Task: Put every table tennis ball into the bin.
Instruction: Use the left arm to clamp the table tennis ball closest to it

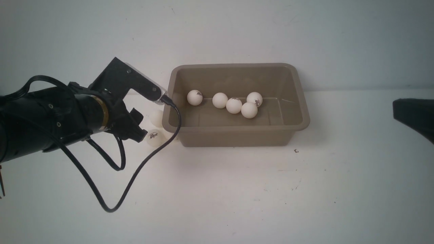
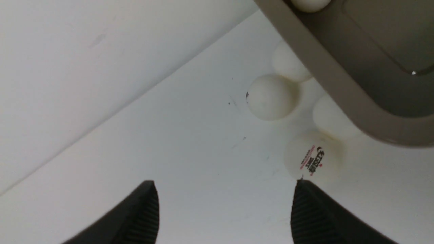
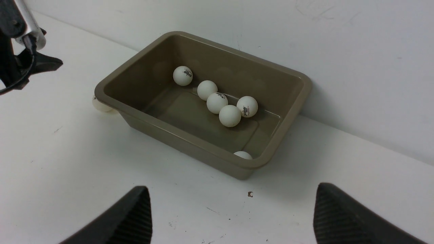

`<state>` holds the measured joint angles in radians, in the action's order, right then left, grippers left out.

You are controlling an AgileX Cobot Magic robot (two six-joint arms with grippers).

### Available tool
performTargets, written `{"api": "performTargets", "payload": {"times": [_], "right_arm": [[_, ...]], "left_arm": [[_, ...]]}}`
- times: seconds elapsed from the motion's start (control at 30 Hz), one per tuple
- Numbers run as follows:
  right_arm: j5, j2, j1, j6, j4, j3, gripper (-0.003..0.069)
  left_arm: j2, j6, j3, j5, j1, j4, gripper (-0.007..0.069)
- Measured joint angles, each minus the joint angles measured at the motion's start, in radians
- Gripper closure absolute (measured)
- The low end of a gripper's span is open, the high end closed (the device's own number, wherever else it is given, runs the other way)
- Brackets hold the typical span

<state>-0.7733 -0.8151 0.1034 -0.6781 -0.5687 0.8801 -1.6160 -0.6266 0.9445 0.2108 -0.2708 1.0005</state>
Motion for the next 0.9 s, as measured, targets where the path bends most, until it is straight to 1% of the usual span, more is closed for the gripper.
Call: {"api": "performTargets", "payload": {"times": [0.1, 0.17, 0.23, 0.33, 0.4, 0.43, 0.47, 0.57, 0.6, 0.63, 0.67, 0.7, 0.73, 0.77, 0.8, 0.83, 0.87, 0.9], "right_arm": [[0.000, 0.000, 0.000, 0.000, 0.000, 0.000, 0.0077], [0.000, 0.000, 0.000, 0.000, 0.000, 0.000, 0.0077], [0.000, 0.000, 0.000, 0.000, 0.000, 0.000, 0.0077], [0.000, 0.000, 0.000, 0.000, -0.001, 0.000, 0.0077], [0.000, 0.000, 0.000, 0.000, -0.003, 0.000, 0.0077], [0.000, 0.000, 0.000, 0.000, -0.003, 0.000, 0.0077], [0.000, 0.000, 0.000, 0.000, -0.003, 0.000, 0.0077], [0.000, 0.000, 0.000, 0.000, -0.004, 0.000, 0.0077], [0.000, 0.000, 0.000, 0.000, -0.004, 0.000, 0.0077], [0.000, 0.000, 0.000, 0.000, -0.004, 0.000, 0.0077], [0.000, 0.000, 0.000, 0.000, -0.004, 0.000, 0.0077], [0.000, 0.000, 0.000, 0.000, -0.004, 0.000, 0.0077], [0.000, 0.000, 0.000, 0.000, -0.004, 0.000, 0.0077], [0.000, 0.000, 0.000, 0.000, -0.004, 0.000, 0.0077], [0.000, 0.000, 0.000, 0.000, -0.004, 0.000, 0.0077], [0.000, 0.000, 0.000, 0.000, -0.004, 0.000, 0.0077], [0.000, 0.000, 0.000, 0.000, -0.004, 0.000, 0.0077], [0.000, 0.000, 0.000, 0.000, -0.004, 0.000, 0.0077]], "left_arm": [[0.000, 0.000, -0.002, 0.051, 0.000, -0.024, 0.0157], [0.000, 0.007, -0.014, 0.116, 0.000, -0.080, 0.0165], [0.000, 0.030, -0.026, 0.140, 0.000, -0.134, 0.0178], [0.000, 0.134, -0.042, 0.185, 0.000, -0.271, 0.0200], [0.000, 0.232, -0.043, 0.220, 0.000, -0.380, 0.0207], [0.000, 0.316, -0.043, 0.245, 0.000, -0.462, 0.0209], [0.000, 0.328, -0.043, 0.250, 0.000, -0.475, 0.0209], [0.000, 0.548, -0.043, 0.321, 0.000, -0.717, 0.0209], [0.000, 0.563, -0.043, 0.325, 0.000, -0.733, 0.0209], [0.000, 0.704, -0.043, 0.350, 0.000, -0.868, 0.0209], [0.000, 0.737, -0.043, 0.354, 0.000, -0.903, 0.0209], [0.000, 0.874, -0.043, 0.363, 0.000, -1.059, 0.0209], [0.000, 0.945, -0.043, 0.363, 0.000, -1.111, 0.0209], [0.000, 1.016, -0.043, 0.361, 0.000, -1.193, 0.0209], [0.000, 1.141, -0.043, 0.359, 0.000, -1.281, 0.0209], [0.000, 1.176, -0.043, 0.358, 0.000, -1.306, 0.0209], [0.000, 1.309, -0.043, 0.348, 0.005, -1.394, 0.0209], [0.000, 1.324, -0.043, 0.345, 0.006, -1.414, 0.0209]]}}
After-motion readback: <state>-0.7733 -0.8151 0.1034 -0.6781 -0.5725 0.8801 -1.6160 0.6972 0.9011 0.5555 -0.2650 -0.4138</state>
